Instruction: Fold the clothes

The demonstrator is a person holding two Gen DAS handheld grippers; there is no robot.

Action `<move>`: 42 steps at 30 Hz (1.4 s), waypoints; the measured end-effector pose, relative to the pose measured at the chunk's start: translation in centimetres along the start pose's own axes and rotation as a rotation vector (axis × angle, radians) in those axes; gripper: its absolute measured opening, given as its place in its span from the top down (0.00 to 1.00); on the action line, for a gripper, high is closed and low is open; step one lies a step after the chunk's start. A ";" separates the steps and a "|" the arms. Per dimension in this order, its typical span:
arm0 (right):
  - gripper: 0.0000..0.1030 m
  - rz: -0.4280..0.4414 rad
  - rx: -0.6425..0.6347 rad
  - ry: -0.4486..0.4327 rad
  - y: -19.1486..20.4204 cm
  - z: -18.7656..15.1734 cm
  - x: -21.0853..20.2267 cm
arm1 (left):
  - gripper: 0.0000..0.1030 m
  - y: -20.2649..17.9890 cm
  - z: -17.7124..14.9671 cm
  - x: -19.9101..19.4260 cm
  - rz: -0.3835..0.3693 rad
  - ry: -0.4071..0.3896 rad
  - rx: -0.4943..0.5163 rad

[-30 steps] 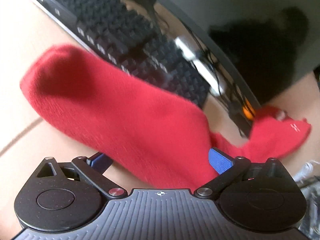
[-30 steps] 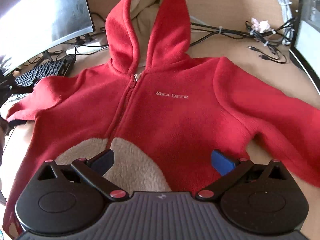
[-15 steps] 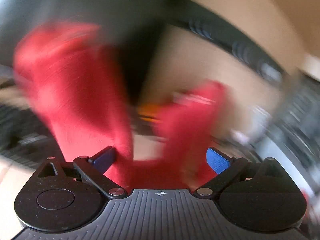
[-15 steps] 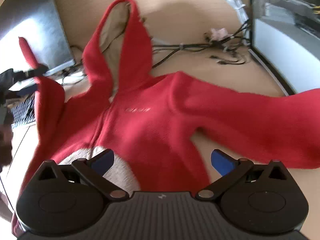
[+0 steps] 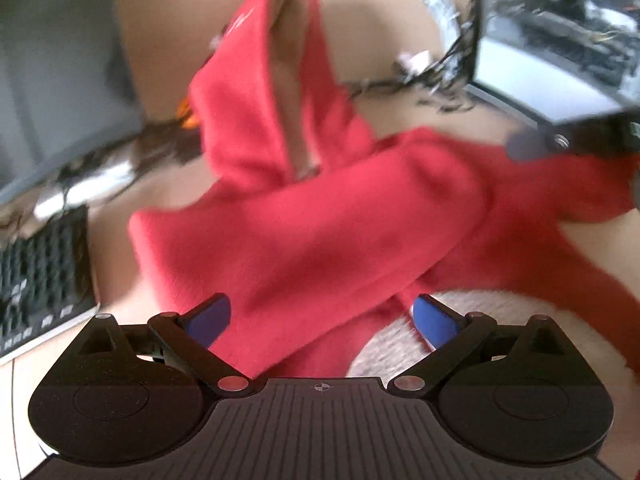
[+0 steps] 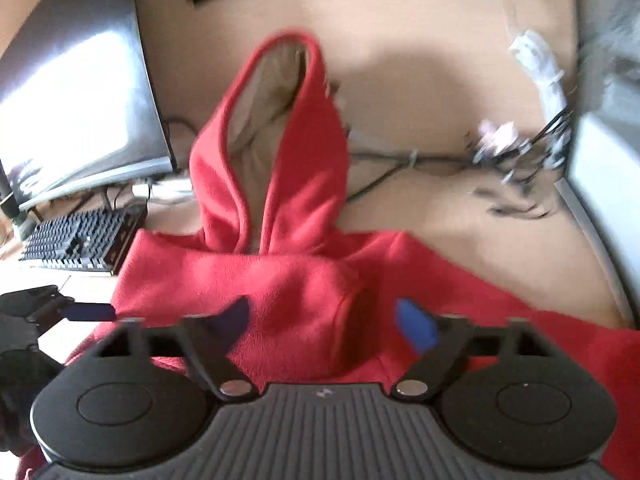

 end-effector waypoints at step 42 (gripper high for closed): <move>0.58 -0.501 0.618 -0.192 -14.3 -13.2 -13.2 | 0.02 0.1 -2.9 1.1 0.029 0.021 -0.028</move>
Point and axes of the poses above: each gripper's, at about its wrist camera, not at the fingertips, and x roughly the way its jaws point, y to its left, z to its top, the point moved 2 cm from there along x, roughly the way its jaws point
